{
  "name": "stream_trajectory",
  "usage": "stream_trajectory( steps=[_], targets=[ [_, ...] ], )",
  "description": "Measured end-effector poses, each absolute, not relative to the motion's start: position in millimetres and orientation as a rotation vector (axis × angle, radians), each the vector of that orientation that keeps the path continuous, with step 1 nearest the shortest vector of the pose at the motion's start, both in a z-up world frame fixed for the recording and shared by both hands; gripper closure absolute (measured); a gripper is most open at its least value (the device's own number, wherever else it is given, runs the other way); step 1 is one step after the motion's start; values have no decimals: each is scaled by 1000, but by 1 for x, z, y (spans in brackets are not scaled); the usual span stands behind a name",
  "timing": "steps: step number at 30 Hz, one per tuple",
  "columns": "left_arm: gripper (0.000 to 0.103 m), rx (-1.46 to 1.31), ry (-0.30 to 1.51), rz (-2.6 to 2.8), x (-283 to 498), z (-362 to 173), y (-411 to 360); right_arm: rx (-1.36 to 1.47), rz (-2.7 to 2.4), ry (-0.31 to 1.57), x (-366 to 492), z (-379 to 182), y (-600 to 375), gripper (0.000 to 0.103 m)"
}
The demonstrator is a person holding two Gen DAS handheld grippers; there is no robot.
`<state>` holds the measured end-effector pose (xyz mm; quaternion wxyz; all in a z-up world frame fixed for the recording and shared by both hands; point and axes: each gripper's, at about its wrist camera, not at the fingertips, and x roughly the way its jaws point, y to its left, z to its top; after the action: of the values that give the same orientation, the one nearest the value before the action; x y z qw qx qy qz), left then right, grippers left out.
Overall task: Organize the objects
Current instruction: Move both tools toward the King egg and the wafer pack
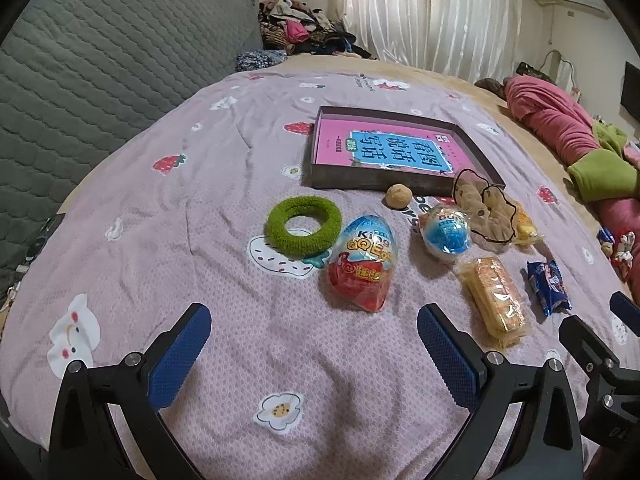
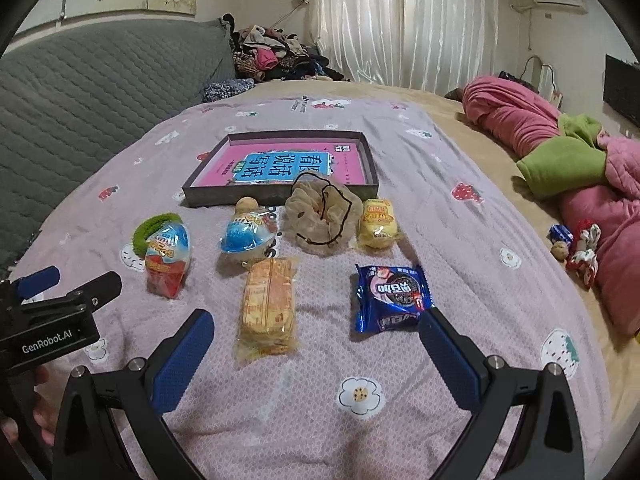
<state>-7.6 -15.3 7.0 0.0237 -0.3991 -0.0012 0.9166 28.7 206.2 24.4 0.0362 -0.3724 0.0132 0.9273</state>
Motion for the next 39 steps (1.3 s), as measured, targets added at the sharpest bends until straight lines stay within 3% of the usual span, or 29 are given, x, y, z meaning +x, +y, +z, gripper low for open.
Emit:
stream_trajectory(
  steps=[19, 39],
  targets=[
    [0, -1269, 10, 2734, -60, -14, -23, -1271, 2814, -32, -19, 6, 176, 0],
    [0, -1276, 102, 2666, -88, -26, 21, -1364, 2736, -131, -46, -21, 175, 0]
  ],
)
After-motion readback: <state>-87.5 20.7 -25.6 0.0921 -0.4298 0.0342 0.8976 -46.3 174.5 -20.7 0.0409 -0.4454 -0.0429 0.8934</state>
